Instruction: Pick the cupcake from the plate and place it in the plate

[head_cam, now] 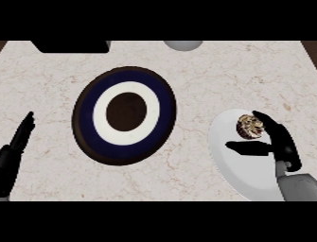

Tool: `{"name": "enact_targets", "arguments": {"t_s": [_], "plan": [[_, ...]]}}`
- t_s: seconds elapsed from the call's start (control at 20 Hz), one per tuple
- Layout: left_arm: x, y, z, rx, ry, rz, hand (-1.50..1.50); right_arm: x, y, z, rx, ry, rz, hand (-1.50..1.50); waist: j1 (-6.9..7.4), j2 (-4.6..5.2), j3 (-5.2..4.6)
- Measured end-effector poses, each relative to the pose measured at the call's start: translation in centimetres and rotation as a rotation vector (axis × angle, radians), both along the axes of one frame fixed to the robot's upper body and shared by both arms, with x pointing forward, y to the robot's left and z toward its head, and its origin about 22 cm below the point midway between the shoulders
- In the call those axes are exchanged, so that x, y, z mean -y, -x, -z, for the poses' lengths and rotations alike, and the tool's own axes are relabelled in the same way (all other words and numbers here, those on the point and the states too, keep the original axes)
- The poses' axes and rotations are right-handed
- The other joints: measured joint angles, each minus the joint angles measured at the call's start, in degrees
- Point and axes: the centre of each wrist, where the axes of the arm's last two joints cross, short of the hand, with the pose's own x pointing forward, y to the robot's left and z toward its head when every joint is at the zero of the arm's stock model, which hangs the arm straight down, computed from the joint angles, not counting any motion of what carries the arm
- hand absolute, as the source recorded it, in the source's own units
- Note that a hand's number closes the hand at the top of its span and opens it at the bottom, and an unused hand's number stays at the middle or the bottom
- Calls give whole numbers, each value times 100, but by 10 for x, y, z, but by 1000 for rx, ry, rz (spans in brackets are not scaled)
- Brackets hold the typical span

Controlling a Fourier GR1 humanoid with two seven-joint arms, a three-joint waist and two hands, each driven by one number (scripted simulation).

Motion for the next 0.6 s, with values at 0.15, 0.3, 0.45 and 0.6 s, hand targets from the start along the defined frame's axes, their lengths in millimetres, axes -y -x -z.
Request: {"name": "enact_targets", "arguments": {"t_s": [0.15,0.3,0.45,0.6], "plan": [[-1,1,-7,-1,-2,-2,0,-4,0,4,38,10,3,150,-8,-11,-14],[-2,1,-2,2,-1,-2,0,-5,-2,3,60,13,2,150,-11,-10,-13],[3,-2,-1,3,-3,1,0,-1,-2,7,75,105,-98,150,4,-3,-15],[6,-7,-4,6,-2,18,0,9,-7,11,76,260,-263,150,78,13,-24]]}}
